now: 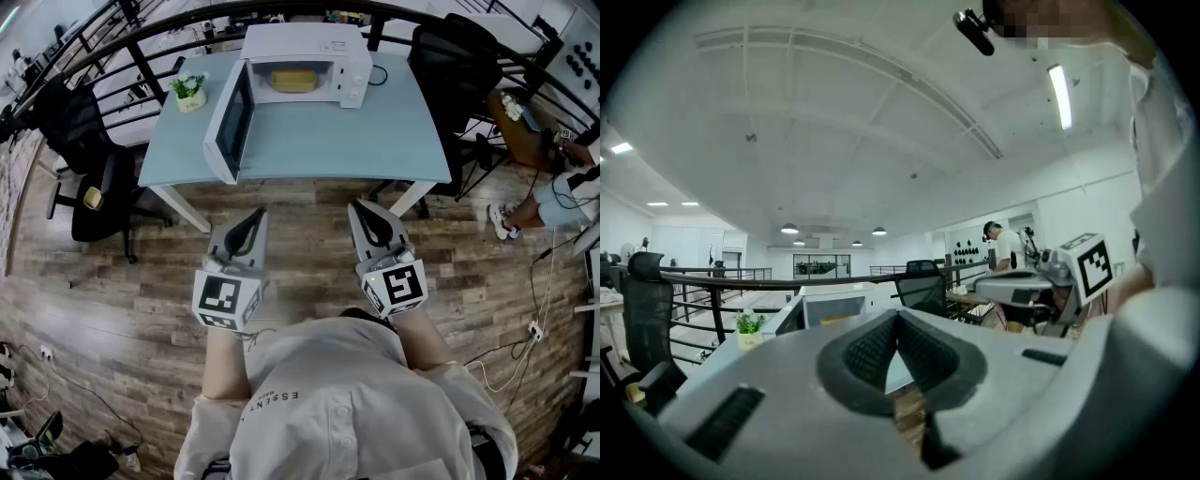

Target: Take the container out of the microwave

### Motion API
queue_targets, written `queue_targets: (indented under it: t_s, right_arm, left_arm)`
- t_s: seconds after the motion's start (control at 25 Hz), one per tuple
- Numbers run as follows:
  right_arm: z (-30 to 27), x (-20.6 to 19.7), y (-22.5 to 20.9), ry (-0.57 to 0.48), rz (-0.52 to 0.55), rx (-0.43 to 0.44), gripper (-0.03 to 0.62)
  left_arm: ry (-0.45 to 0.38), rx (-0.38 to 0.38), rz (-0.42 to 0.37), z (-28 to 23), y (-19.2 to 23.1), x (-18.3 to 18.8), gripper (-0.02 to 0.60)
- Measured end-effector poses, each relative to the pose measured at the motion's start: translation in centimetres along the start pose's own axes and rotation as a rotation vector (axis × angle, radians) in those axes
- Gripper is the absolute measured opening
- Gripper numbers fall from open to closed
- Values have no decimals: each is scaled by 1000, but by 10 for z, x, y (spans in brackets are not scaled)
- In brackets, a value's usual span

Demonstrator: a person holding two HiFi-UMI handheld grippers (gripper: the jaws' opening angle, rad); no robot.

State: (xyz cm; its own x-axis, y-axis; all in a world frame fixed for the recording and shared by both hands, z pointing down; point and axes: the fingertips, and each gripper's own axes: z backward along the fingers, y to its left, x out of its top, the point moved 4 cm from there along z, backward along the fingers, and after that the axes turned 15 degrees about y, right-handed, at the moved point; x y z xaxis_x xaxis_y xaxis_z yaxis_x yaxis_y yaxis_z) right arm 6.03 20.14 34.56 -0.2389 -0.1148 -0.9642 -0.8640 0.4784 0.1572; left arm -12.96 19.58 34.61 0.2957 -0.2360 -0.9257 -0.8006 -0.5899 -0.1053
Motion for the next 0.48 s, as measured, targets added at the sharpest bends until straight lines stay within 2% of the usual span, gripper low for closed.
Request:
queue_targets:
  t_s: [0.48]
  right_arm:
    - [13, -9, 3, 4, -40, -3, 15]
  left_arm:
    - [-31, -8, 4, 10, -5, -1, 2]
